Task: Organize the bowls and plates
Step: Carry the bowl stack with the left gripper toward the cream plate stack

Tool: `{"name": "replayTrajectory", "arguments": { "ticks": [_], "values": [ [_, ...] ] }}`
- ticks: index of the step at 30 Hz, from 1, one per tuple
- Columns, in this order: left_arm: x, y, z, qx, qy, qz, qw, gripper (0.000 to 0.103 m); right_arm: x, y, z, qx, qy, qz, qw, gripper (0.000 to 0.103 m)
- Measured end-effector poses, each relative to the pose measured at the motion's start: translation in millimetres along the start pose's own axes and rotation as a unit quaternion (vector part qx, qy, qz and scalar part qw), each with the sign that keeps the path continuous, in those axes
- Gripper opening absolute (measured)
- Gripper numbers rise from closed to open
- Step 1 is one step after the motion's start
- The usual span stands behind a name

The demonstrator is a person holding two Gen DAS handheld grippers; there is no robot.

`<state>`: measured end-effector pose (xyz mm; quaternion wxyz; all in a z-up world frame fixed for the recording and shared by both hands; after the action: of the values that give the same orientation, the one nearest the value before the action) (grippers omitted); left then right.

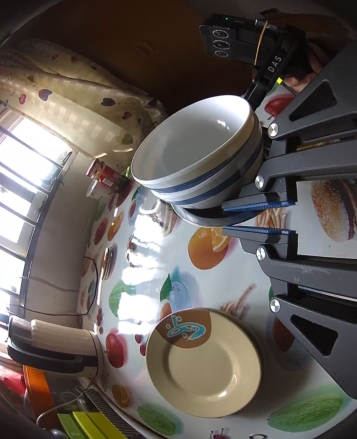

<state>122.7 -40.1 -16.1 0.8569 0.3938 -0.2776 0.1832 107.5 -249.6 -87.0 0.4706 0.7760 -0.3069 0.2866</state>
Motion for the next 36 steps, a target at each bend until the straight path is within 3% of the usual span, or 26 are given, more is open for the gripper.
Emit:
{"name": "replayTrajectory", "arguments": {
  "ticks": [36],
  "values": [
    [15,46,-72,0.046,0.042,0.033,0.9975,0.011,15,-59,-78,0.041,0.058,-0.039,0.997,0.015]
  ]
}}
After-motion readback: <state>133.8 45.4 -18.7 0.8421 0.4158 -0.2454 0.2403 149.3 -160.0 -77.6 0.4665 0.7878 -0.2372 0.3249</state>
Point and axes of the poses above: each gripper's, at about its wrist camera, not at the fingertips, and y roughly against the way its jaws point, z to its right, x to its top, the point moved 3 cm from there along -y, roughly the way its jaws point, and after that the axes turned 12 degrees about -x, right-handed, at the moved point
